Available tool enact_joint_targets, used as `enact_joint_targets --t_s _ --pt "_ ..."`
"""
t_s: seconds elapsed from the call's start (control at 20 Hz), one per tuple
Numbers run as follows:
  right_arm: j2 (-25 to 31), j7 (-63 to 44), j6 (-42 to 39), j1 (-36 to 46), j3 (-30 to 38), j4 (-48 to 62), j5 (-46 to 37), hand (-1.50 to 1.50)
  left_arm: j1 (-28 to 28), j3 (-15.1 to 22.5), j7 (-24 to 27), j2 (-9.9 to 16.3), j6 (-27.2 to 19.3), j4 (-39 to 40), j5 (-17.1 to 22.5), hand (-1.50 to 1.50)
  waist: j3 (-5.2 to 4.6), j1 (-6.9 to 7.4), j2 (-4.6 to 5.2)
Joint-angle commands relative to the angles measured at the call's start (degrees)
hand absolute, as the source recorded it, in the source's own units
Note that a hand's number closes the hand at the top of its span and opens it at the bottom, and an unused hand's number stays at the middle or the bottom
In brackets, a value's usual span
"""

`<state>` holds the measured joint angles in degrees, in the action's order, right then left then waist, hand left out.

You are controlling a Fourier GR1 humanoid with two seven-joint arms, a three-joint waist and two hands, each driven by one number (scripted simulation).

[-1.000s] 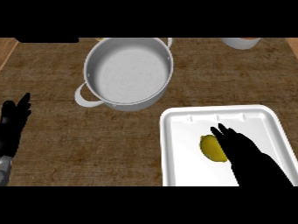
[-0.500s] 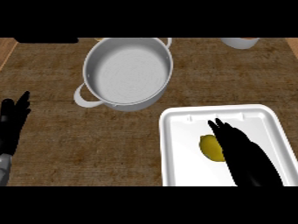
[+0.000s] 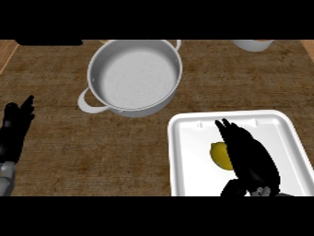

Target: Pick the lemon from the tray and place it in the pot

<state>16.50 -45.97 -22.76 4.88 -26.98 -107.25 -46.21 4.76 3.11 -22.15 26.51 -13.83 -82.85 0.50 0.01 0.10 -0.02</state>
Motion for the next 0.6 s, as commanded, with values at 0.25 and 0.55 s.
enact_joint_targets --t_s 0.25,0.55 --pt "-2.8 2.0 -1.0 -0.6 2.4 5.3 -4.3 -1.5 1.6 -2.1 -1.2 -4.2 1.8 1.2 -4.4 0.0 -0.01 -0.17 0.01" --pt "-9.0 1.3 -2.4 5.6 3.3 13.2 -5.0 -1.5 1.6 -3.0 -0.5 -5.5 2.9 2.0 -6.6 0.0 -0.02 0.02 0.07"
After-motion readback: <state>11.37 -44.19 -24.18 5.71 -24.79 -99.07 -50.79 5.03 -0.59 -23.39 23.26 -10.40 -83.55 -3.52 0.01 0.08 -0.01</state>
